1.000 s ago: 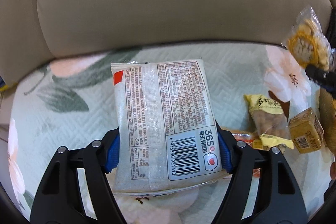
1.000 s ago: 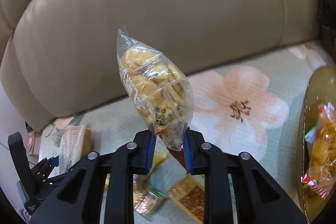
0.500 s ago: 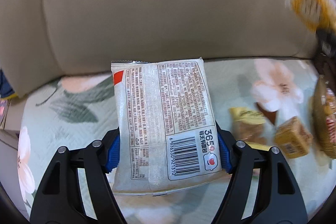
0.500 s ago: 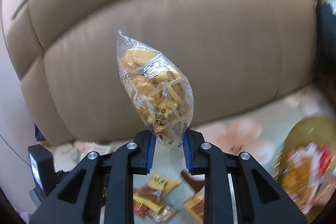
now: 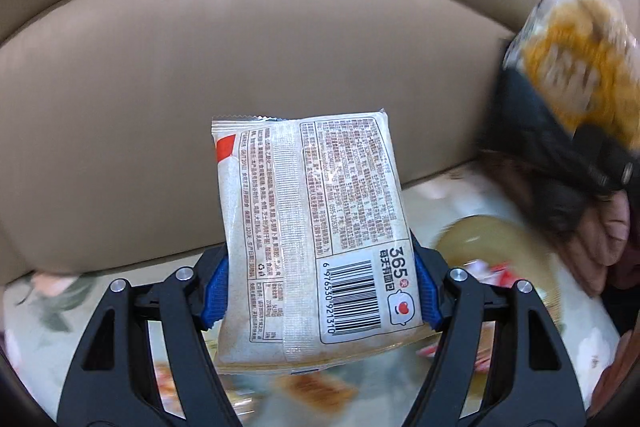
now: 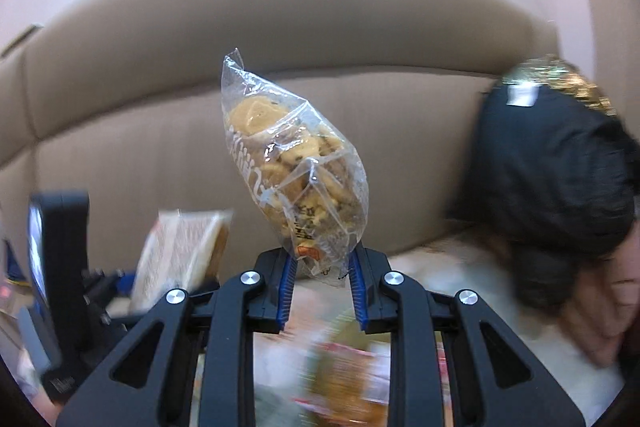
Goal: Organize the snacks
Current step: 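Lift and carry both held packets over the gold plate with both tools, then open both tools to drop the packets onto the gold plate, then move both open tools back toward the remaining snacks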
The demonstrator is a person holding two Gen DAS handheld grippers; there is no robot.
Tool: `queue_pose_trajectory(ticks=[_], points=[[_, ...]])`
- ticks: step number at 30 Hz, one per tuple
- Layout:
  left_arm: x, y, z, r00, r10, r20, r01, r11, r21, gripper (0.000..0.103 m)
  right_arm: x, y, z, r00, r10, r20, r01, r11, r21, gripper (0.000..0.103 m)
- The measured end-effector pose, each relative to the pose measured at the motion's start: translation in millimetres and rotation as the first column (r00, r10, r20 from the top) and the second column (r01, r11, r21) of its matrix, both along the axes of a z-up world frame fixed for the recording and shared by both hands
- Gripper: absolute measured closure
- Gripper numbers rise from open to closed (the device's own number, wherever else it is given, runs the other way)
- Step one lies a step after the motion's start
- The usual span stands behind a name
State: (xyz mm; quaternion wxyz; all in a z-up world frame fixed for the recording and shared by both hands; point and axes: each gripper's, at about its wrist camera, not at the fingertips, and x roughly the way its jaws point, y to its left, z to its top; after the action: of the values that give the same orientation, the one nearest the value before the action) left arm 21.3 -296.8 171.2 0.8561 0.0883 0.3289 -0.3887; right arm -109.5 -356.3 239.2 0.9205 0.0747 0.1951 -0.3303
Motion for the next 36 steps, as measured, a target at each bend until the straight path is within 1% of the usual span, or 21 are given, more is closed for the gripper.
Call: queue_pose_trajectory(ticks=[1,3,4,5,6,7,8,9,10,11,12,13,15,16,18,19,23,25,30,33,36], points=[[-8,-16,1,1.0,-0.029,-0.012,0.029,1.0,-0.01,0.03,-8,-13,-5,0.999,-0.05,-0.017,0.05,0.998,0.022,0.079],[-21,-40,1,0.996,-0.081,-0.031,0.08,0.997,-0.024,0.03,-16,-31,-16,0.994,-0.098,-0.044,0.101,0.992,0.069,0.079],[-29,-54,0,0.993,-0.108,-0.041,0.107,0.994,-0.027,0.03,-18,-42,-25,0.99,-0.113,-0.085,0.122,0.988,0.097,0.079],[-34,-65,-3,0.99,-0.129,-0.048,0.128,0.991,-0.026,0.03,-18,-48,-30,0.986,-0.116,-0.119,0.13,0.985,0.113,0.076],[-39,-74,-6,0.987,-0.149,-0.055,0.148,0.989,-0.022,0.03,-18,-55,-37,0.977,-0.129,-0.171,0.153,0.98,0.13,0.074],[-44,-87,-14,0.982,-0.178,-0.069,0.178,0.984,-0.002,0.029,-19,-62,-45,0.963,-0.149,-0.225,0.185,0.972,0.148,0.07],[-45,-96,-22,0.978,-0.189,-0.084,0.193,0.981,0.037,0.024,-22,-74,-55,0.943,-0.178,-0.283,0.233,0.957,0.174,0.053],[-43,-104,-30,0.976,-0.195,-0.102,0.203,0.976,0.083,0.019,-27,-83,-62,0.933,-0.195,-0.301,0.26,0.946,0.193,0.019],[-40,-111,-40,0.978,-0.171,-0.121,0.188,0.97,0.151,0.01,-32,-89,-68,0.937,-0.194,-0.29,0.262,0.941,0.216,0.005],[-34,-114,-48,0.98,-0.141,-0.14,0.167,0.966,0.198,0.003,-41,-97,-74,0.957,-0.168,-0.235,0.232,0.932,0.278,0.005],[-30,-114,-52,0.978,-0.133,-0.16,0.166,0.964,0.208,0.003,-47,-103,-78,0.968,-0.159,-0.194,0.219,0.914,0.342,0.005],[-26,-110,-56,0.973,-0.132,-0.192,0.169,0.966,0.193,0.003,-52,-107,-82,0.973,-0.17,-0.156,0.22,0.888,0.404,0.005],[-20,-106,-59,0.972,-0.116,-0.203,0.155,0.97,0.185,0.003,-54,-111,-87,0.981,-0.168,-0.1,0.195,0.861,0.469,0.005],[-19,-103,-60,0.977,-0.107,-0.187,0.144,0.97,0.198,0.003,-52,-113,-87,0.984,-0.153,-0.089,0.177,0.858,0.482,0.005],[-14,-101,-59,0.983,-0.094,-0.158,0.128,0.966,0.226,0.003,-42,-110,-89,0.987,-0.125,-0.103,0.159,0.866,0.475,0.005],[-13,-99,-57,0.985,-0.091,-0.145,0.124,0.964,0.234,0.003,-36,-105,-90,0.985,-0.12,-0.124,0.164,0.878,0.449,0.005],[-13,-95,-49,0.99,-0.08,-0.116,0.107,0.963,0.248,0.003,-13,-96,-89,0.981,-0.072,-0.182,0.142,0.903,0.406,0.005],[-8,-88,-45,0.992,-0.071,-0.104,0.095,0.964,0.249,0.003,-7,-89,-86,0.981,-0.063,-0.184,0.132,0.912,0.389,0.005],[4,-68,-35,0.995,-0.048,-0.093,0.069,0.967,0.247,0.003,7,-72,-78,0.994,-0.021,-0.106,0.063,0.912,0.405,0.005],[13,-49,-31,0.997,-0.021,-0.076,0.04,0.967,0.251,0.003,17,-65,-75,0.999,-0.002,-0.045,0.021,0.904,0.427,0.005],[26,-22,-27,0.998,0.017,-0.061,-0.001,0.965,0.261,0.003,30,-53,-71,0.999,0.037,0.028,-0.046,0.89,0.453,0.005]])
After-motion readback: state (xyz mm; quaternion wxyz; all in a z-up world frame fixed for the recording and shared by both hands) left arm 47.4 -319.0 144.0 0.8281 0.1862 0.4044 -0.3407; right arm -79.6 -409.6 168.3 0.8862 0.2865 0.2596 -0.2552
